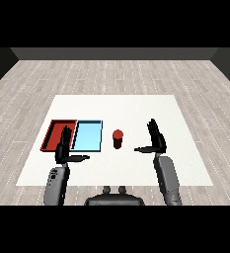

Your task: Pick the red can and put it in the red box

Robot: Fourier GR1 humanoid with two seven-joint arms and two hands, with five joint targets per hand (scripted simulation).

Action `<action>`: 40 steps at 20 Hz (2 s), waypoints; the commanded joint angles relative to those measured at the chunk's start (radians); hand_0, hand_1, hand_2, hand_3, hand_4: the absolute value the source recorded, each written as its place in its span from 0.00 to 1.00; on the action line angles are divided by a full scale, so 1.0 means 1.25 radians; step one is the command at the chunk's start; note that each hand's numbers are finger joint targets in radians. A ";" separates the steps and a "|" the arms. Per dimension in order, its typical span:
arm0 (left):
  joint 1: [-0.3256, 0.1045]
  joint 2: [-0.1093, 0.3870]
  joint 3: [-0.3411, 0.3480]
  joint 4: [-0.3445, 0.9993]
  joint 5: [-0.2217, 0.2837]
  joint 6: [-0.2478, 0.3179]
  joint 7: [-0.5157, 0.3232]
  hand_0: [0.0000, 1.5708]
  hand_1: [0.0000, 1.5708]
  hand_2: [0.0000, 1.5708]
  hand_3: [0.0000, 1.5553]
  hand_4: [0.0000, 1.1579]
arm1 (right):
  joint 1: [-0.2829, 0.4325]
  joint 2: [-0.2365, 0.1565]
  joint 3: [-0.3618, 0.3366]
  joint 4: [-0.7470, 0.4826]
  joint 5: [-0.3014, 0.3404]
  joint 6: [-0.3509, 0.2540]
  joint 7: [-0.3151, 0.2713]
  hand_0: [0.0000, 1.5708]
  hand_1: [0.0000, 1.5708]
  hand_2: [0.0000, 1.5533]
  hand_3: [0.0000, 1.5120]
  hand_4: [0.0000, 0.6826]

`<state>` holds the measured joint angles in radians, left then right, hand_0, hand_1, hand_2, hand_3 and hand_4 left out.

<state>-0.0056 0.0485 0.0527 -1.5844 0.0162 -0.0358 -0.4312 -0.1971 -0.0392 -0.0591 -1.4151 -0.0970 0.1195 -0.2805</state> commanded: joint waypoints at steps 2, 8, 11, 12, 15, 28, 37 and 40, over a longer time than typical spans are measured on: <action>0.047 0.004 0.004 -0.003 0.019 -0.027 -0.027 0.00 0.00 0.00 0.00 0.00 | -0.058 0.022 0.005 0.081 -0.007 -0.009 0.008 0.00 0.00 0.00 0.00 0.00; -0.024 -0.008 0.001 0.014 0.006 0.007 -0.006 0.00 0.00 0.00 0.00 0.00 | -0.080 0.031 0.053 0.206 -0.030 -0.037 -0.116 0.00 0.00 0.00 0.00 0.00; 0.014 -0.006 -0.004 -0.077 0.014 0.017 0.063 0.00 0.00 0.00 0.00 0.00 | -0.150 0.031 0.076 0.284 -0.066 -0.074 -0.110 0.00 0.00 0.00 0.00 0.00; -0.015 -0.010 0.002 0.029 0.018 -0.005 -0.009 0.00 0.00 0.00 0.00 0.00 | -0.092 0.031 0.102 0.228 -0.088 -0.072 -0.103 0.00 0.00 0.00 0.00 0.00; 0.004 -0.018 -0.023 -0.064 0.009 0.015 0.054 0.00 0.00 0.00 0.00 0.00 | -0.148 0.031 0.092 0.288 -0.066 -0.078 -0.116 0.00 0.00 0.00 0.00 0.00; -0.043 -0.013 -0.002 -0.008 0.042 -0.001 0.046 0.00 0.00 0.00 0.00 0.00 | -0.199 0.031 0.275 0.445 -0.215 -0.181 -0.253 0.00 0.00 0.00 0.00 0.00; -0.060 0.017 0.019 -0.017 0.055 -0.018 0.076 0.00 0.00 0.00 0.00 0.00 | -0.224 0.031 0.260 0.486 -0.258 -0.175 -0.258 0.00 0.00 0.00 0.00 0.00; 0.001 0.008 0.006 -0.033 0.046 -0.031 0.024 0.00 0.00 0.00 0.00 0.00 | -0.320 0.031 0.270 0.602 -0.308 -0.165 -0.278 0.00 0.00 0.00 0.00 0.00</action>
<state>-0.0260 0.0611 0.0713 -1.6107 0.0802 -0.0679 -0.3874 -0.5042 -0.0003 0.2787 -0.7780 -0.4363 -0.1053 -0.6068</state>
